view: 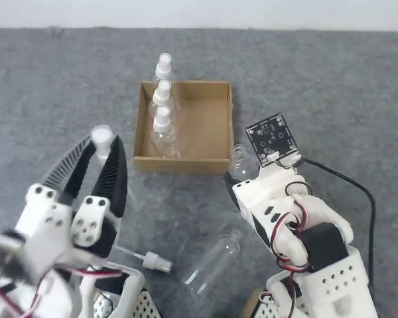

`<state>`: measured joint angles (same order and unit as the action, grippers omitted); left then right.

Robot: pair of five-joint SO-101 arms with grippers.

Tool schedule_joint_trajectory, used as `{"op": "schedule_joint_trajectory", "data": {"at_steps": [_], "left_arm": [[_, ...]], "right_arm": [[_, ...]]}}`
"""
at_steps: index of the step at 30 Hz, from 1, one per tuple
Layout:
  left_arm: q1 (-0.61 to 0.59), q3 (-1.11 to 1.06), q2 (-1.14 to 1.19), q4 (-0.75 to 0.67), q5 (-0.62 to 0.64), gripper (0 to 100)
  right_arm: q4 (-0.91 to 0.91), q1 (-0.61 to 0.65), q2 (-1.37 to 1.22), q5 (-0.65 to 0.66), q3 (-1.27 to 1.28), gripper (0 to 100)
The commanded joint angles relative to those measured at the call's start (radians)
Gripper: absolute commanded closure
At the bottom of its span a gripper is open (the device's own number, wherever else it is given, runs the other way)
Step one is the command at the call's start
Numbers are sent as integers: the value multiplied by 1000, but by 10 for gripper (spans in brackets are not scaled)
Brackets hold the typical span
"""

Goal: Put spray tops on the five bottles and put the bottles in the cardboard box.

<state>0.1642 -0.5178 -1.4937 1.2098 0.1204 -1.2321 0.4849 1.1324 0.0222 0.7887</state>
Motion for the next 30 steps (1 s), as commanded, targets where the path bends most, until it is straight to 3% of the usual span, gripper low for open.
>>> {"op": "schedule_joint_trajectory", "data": {"at_steps": [1,9,14,21,30], "left_arm": [[-2,47,-20,-64,12,989],[-2,47,-29,-146,83,989],[-2,47,-55,-203,117,989],[-2,45,-103,-282,169,989],[-2,45,-109,-285,203,989]], "right_arm": [[10,10,33,21,-25,991],[30,127,150,97,-17,991],[107,137,157,100,-15,991],[315,225,159,100,87,991],[590,320,165,101,275,991]]}}
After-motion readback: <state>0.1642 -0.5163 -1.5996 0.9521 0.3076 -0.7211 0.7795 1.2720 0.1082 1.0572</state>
